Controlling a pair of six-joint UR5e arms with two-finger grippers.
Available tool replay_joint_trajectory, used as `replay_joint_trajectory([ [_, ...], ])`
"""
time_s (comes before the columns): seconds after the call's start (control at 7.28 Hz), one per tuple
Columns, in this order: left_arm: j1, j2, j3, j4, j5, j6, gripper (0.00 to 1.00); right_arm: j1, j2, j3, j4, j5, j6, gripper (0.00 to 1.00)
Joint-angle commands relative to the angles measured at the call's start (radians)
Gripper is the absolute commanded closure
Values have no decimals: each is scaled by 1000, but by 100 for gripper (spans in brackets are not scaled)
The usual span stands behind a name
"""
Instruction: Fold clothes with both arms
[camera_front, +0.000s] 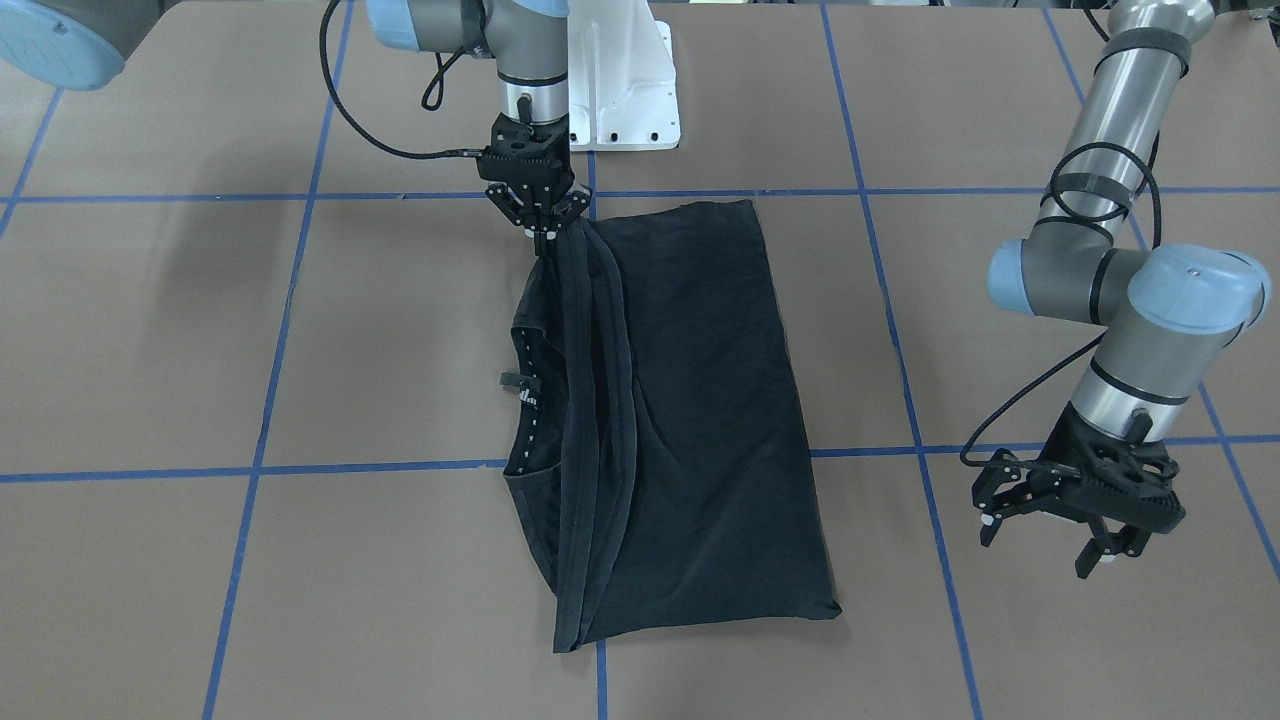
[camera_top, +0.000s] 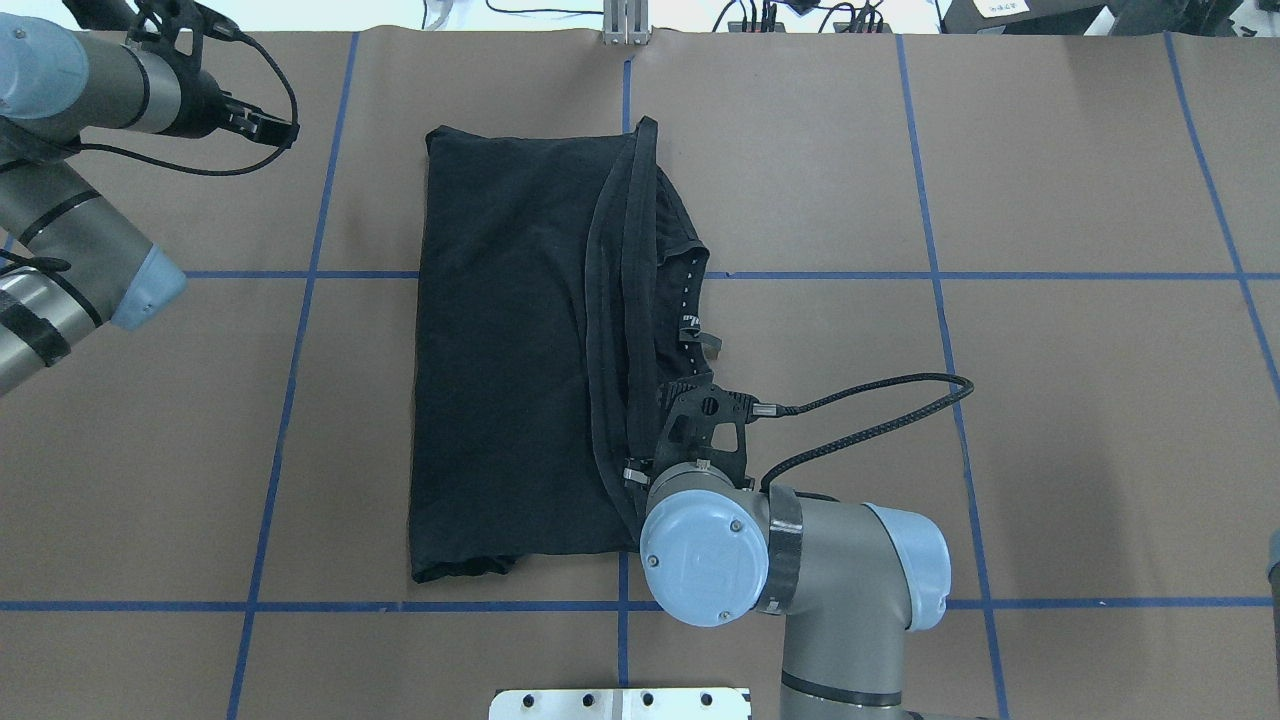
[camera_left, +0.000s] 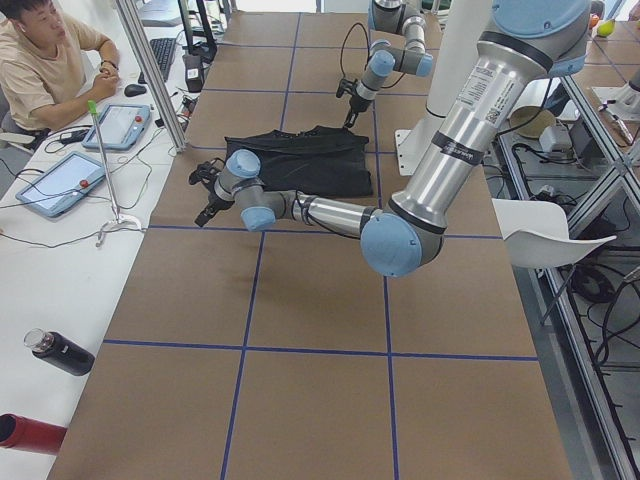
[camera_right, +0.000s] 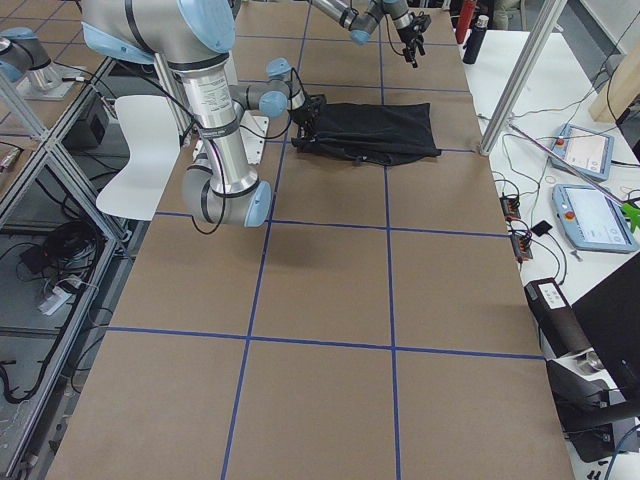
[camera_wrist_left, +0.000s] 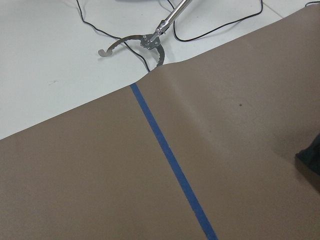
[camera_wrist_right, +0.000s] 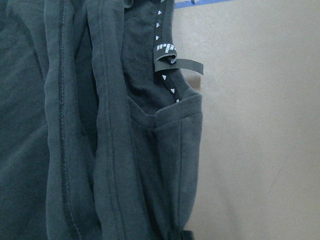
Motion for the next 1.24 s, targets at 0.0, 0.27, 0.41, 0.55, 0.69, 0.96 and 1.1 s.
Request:
replay_joint_trajectory([
  [0.0, 1, 0, 0, -1, 0, 0, 0, -7, -7, 7, -2, -9, -2, 1],
  [0.27, 1, 0, -2, 1, 0, 0, 0, 46, -6, 16, -2, 10, -53, 0],
  [0.41, 1, 0, -2, 1, 0, 0, 0, 98, 16, 11, -4, 36, -118, 0],
  [0.55, 1, 0, -2, 1, 0, 0, 0, 147, 58, -27, -7, 63, -136, 0],
  [0.69, 1, 0, -2, 1, 0, 0, 0, 179, 162, -156, -4, 88, -159, 0],
  [0.96, 1, 0, -2, 1, -2, 0, 0, 201, 401, -467, -21, 126, -163, 0],
  [1.1, 1, 0, -2, 1, 0, 0, 0, 200, 513, -628, -91, 143, -206, 0],
])
